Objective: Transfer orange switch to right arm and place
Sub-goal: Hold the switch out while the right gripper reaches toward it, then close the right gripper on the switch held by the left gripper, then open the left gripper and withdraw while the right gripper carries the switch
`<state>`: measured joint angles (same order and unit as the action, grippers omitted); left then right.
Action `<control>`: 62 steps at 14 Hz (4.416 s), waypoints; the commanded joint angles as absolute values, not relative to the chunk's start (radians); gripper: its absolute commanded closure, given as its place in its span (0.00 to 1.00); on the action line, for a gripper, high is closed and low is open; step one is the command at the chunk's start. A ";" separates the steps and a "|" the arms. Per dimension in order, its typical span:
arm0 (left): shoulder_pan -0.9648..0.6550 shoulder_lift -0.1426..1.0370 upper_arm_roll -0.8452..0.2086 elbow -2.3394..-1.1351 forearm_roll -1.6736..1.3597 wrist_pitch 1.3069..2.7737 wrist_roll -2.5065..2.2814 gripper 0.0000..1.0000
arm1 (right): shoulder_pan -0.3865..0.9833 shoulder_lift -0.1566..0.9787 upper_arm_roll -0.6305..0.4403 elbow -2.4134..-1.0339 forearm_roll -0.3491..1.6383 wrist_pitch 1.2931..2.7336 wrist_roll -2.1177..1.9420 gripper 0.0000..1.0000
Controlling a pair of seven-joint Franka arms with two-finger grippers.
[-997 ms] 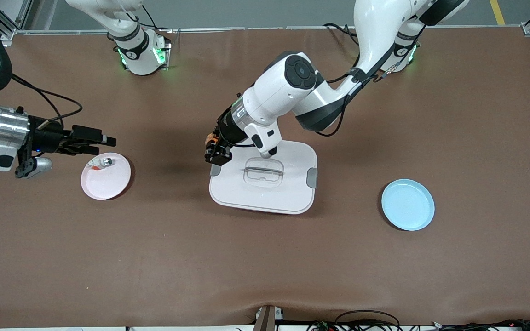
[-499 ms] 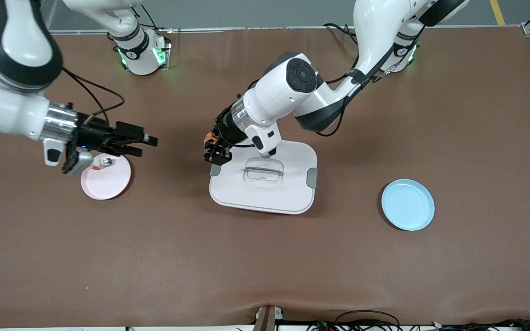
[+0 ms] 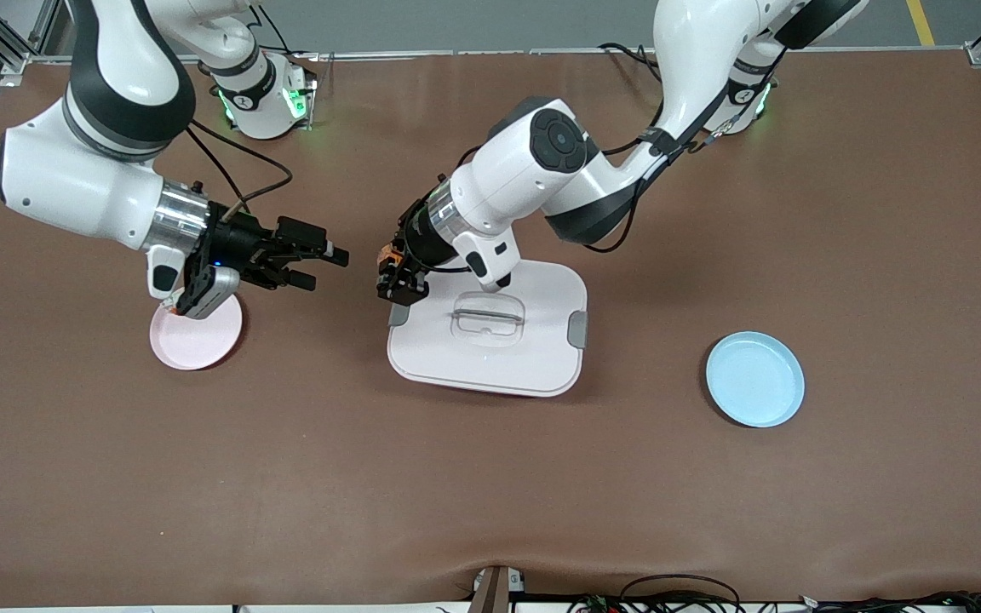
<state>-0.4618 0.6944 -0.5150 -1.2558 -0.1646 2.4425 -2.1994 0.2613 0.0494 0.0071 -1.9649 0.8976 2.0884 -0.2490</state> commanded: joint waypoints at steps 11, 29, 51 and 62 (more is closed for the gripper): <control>-0.472 0.710 -0.512 -1.229 -0.184 2.445 -2.200 1.00 | 0.391 0.032 -0.003 -2.055 0.960 2.212 -0.253 0.00; -0.471 0.710 -0.512 -1.230 -0.183 2.444 -2.192 1.00 | 0.423 0.055 -0.003 -2.051 0.960 2.223 -0.222 0.76; -0.330 0.603 -0.509 -1.232 -0.079 2.165 -2.010 0.00 | 0.249 0.087 -0.012 -1.956 0.556 2.060 -0.584 1.00; -0.020 0.428 -0.509 -1.253 0.170 1.711 -1.261 0.00 | 0.052 0.097 -0.012 -1.967 0.198 1.980 -1.013 1.00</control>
<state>-0.0692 0.4718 -0.5039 -1.2237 0.1104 1.7645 -1.3566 0.0919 0.0909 -0.0274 -1.9773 0.2567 1.9907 -0.9318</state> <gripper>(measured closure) 0.000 0.599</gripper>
